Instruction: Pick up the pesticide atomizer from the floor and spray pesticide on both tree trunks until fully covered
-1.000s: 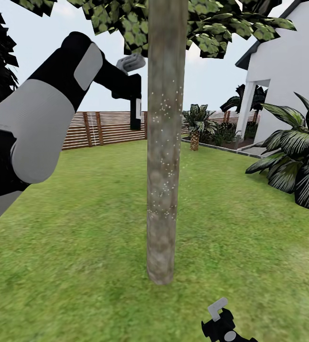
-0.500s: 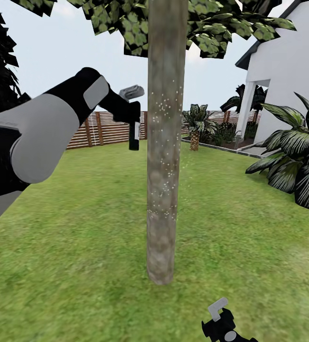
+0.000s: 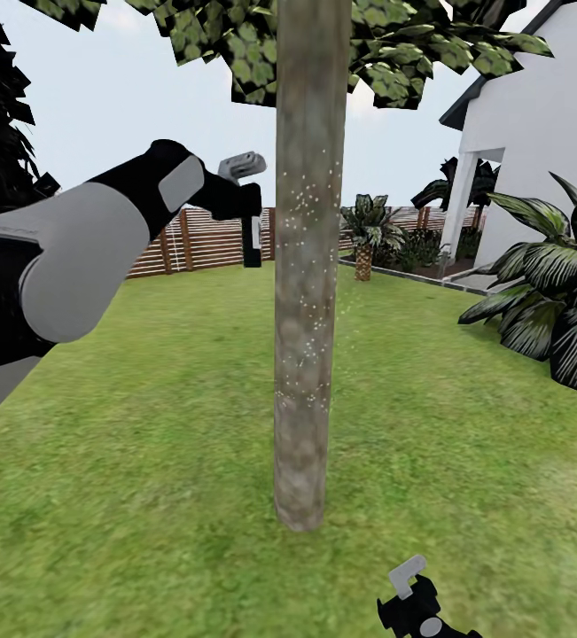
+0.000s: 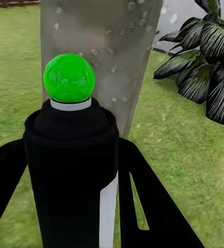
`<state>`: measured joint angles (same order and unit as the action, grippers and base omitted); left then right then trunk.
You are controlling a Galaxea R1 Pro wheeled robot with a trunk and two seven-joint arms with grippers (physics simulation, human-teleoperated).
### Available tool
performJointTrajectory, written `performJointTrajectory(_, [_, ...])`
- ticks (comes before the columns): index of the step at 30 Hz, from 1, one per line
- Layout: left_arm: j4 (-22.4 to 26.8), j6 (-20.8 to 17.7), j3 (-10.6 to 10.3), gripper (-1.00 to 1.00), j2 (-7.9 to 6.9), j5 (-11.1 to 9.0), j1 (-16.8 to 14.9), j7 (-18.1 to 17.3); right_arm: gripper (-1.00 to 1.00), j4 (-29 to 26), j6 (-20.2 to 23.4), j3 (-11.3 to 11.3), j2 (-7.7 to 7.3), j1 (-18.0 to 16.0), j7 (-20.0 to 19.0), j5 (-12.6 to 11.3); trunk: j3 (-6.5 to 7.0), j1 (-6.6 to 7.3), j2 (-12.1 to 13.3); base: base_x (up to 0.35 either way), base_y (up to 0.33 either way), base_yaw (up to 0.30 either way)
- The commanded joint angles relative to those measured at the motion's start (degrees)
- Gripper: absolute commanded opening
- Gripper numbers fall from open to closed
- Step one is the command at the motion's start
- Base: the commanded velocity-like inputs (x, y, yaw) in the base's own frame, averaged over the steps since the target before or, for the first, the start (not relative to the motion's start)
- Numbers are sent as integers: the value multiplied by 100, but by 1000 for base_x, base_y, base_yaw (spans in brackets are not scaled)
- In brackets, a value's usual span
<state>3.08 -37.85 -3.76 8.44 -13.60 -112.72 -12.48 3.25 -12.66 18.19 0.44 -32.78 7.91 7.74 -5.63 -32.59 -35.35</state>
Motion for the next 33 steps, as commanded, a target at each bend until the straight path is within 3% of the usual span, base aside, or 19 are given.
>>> performJointTrajectory(1, [-25, 13, 7, -100, 0, -6, 0, 0, 100, 0, 0, 0, 0, 0, 0, 0, 0, 0, 0, 0, 0, 0])
performJointTrajectory(12, [-126, 59, 8, -100, -4, 11, 55, 0, 100, 0, 0, 0, 0, 0, 0, 0, 0, 0, 0, 0, 0, 0])
performJointTrajectory(23, [-129, 85, 7, -100, -1, 16, 732, 0, 100, 0, 0, 0, 0, 0, 0, 0, 0, 0, 0, 0, 0, 0])
performJointTrajectory(26, [-131, 389, 7, -100, -2, 16, 962, 0, 100, 0, 0, 0, 0, 0, 0, 0, 0, 0, 0, 0, 0, 0])
performJointTrajectory(33, [-131, 474, 7, -100, 2, 19, 1336, 0, 100, 0, 0, 0, 0, 0, 0, 0, 0, 0, 0, 0, 0, 0])
